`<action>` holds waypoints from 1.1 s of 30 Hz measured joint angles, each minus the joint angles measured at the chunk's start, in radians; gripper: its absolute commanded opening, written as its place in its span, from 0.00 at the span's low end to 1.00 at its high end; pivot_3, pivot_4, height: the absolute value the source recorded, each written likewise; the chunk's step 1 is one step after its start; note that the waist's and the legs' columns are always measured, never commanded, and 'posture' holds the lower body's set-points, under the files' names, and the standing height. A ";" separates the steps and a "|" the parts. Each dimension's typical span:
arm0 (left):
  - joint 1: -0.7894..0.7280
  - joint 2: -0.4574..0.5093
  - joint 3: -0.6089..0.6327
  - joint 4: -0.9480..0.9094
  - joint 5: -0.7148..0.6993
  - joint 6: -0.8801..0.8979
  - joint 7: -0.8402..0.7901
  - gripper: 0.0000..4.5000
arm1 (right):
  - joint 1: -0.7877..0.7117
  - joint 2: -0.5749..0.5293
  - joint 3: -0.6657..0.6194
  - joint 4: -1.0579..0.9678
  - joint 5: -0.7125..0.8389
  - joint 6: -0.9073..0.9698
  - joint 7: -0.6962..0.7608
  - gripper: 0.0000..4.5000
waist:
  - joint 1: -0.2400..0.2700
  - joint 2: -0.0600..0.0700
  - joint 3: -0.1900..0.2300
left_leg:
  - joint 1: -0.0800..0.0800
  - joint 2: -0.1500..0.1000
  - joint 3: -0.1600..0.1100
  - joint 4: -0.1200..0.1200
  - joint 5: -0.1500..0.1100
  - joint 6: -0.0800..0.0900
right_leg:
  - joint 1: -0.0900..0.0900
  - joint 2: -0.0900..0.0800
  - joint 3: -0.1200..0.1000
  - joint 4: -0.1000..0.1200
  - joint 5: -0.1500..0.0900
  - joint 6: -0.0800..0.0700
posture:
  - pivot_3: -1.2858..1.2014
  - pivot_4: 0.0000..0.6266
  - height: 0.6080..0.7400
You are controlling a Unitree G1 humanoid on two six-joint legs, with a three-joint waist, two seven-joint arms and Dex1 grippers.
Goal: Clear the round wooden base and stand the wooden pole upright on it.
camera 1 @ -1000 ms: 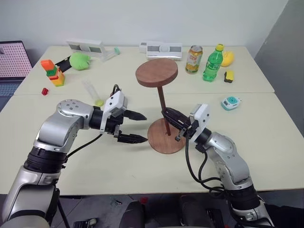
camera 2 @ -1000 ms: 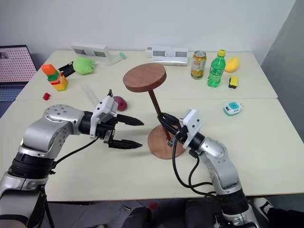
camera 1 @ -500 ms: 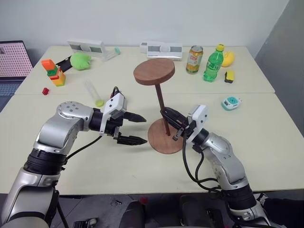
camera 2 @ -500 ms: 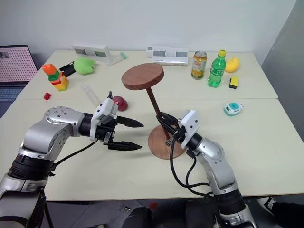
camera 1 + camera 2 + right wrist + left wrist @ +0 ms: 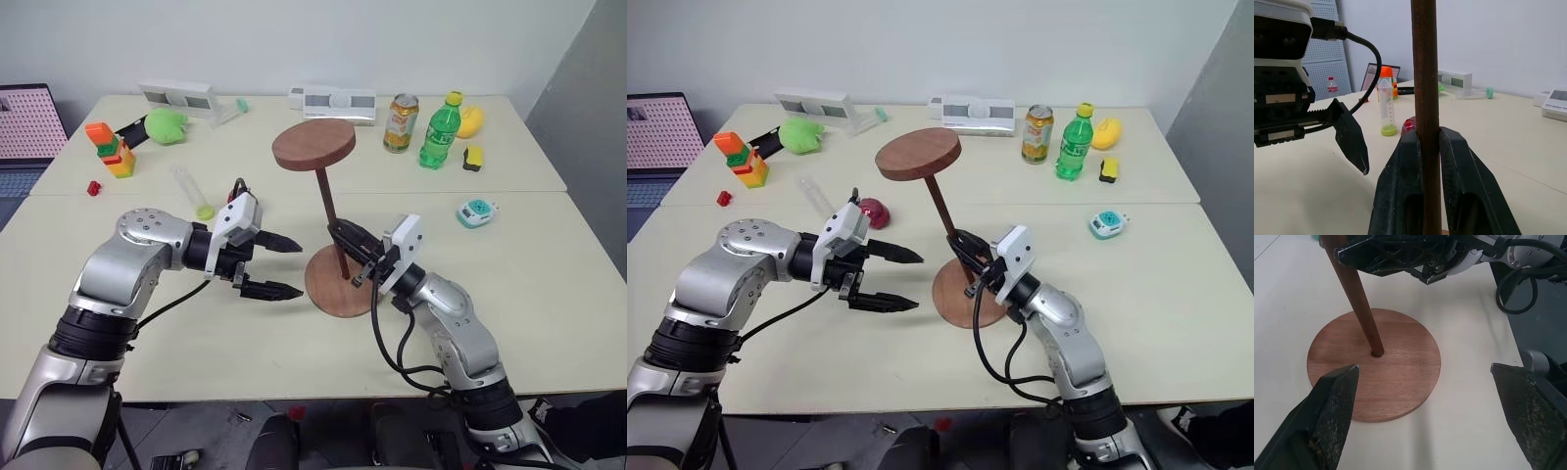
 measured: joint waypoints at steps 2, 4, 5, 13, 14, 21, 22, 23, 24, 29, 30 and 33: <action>0.000 0.000 0.000 0.000 0.002 0.000 0.000 1.00 | 0.000 0.000 0.000 0.001 0.000 -0.001 0.000 0.04 | 0.000 0.000 0.000 | 0.000 0.000 0.000 0.000 0.000 0.000 | 0.000 0.000 0.000 0.000 0.000 0.000 | 0.52 0.24 1.00; -0.001 0.000 0.000 0.000 0.003 0.000 0.000 1.00 | -0.002 0.001 0.000 0.003 0.000 -0.002 -0.001 0.04 | 0.000 0.000 0.000 | 0.000 0.000 0.000 0.000 0.000 0.000 | 0.000 0.000 0.000 0.000 0.000 0.000 | 0.52 0.24 1.00; -0.001 0.000 0.000 0.000 0.003 0.000 0.000 1.00 | -0.003 0.002 0.000 0.004 0.000 -0.002 -0.001 0.04 | 0.000 0.000 0.000 | 0.000 0.000 0.000 0.000 0.000 0.000 | 0.000 0.000 0.000 0.000 0.000 0.000 | 0.52 0.24 1.00; -0.004 0.000 0.000 0.001 0.004 0.000 -0.001 1.00 | -0.013 0.010 0.006 0.019 -0.005 -0.003 -0.004 0.04 | 0.000 0.000 0.000 | 0.000 0.000 0.000 0.000 0.000 0.000 | 0.000 0.000 0.000 0.000 0.000 0.000 | 0.52 0.24 1.00; -0.005 0.000 0.000 0.001 0.004 0.000 -0.001 1.00 | -0.013 0.010 0.006 0.020 -0.005 -0.003 -0.004 0.04 | 0.000 0.000 0.000 | 0.000 0.000 0.000 0.000 0.000 0.000 | 0.000 0.000 0.000 0.000 0.000 0.000 | 0.52 0.24 1.00; -0.010 0.000 -0.001 0.002 0.009 0.000 -0.002 1.00 | -0.012 0.009 0.006 0.020 -0.007 -0.003 -0.004 0.04 | 0.000 0.000 0.000 | 0.000 0.000 0.000 0.000 0.000 0.000 | 0.000 0.000 0.000 0.000 0.000 0.000 | 0.52 0.24 1.00; -0.012 0.000 -0.001 0.002 0.010 0.000 -0.002 1.00 | -0.009 0.007 0.005 0.018 -0.007 -0.005 -0.004 0.04 | 0.000 0.000 0.000 | 0.000 0.000 0.000 0.000 0.000 0.000 | 0.000 0.000 0.000 0.000 0.000 0.000 | 0.52 0.24 1.00; -0.014 0.000 -0.001 0.002 0.010 0.000 -0.002 1.00 | -0.001 0.003 0.003 0.012 -0.004 -0.005 -0.003 0.04 | 0.000 0.000 0.000 | 0.000 0.000 0.000 0.000 0.000 0.000 | 0.000 0.000 0.000 0.000 0.000 0.000 | 0.52 0.24 1.00; -0.014 0.000 -0.001 0.003 0.012 0.000 -0.002 1.00 | 0.015 -0.006 -0.001 -0.004 0.004 -0.007 0.001 0.04 | 0.000 0.000 0.000 | 0.000 0.000 0.000 0.000 0.000 0.000 | 0.000 0.000 0.000 0.000 0.000 0.000 | 0.52 0.24 1.00; -0.014 0.000 -0.002 0.004 0.013 -0.001 -0.003 1.00 | 0.047 -0.043 -0.012 -0.042 0.016 -0.007 0.021 0.04 | 0.000 0.000 0.000 | 0.000 0.000 0.000 0.000 0.000 0.000 | 0.001 0.000 0.000 0.000 0.000 0.000 | 0.52 0.24 1.00; -0.015 0.000 -0.002 0.004 0.013 -0.001 -0.003 1.00 | 0.055 -0.052 -0.013 -0.050 0.018 -0.007 0.024 0.04 | 0.000 0.000 0.000 | 0.000 0.000 0.000 0.000 0.000 0.000 | 0.001 0.000 0.000 0.000 0.000 0.000 | 0.52 0.24 1.00; -0.020 -0.001 -0.006 0.007 0.015 -0.001 -0.004 1.00 | 0.073 -0.076 -0.015 -0.068 0.024 -0.005 0.033 0.04 | 0.001 0.000 0.000 | 0.001 0.000 0.000 0.000 0.000 0.001 | 0.002 0.000 0.000 0.000 0.000 0.000 | 0.52 0.24 1.00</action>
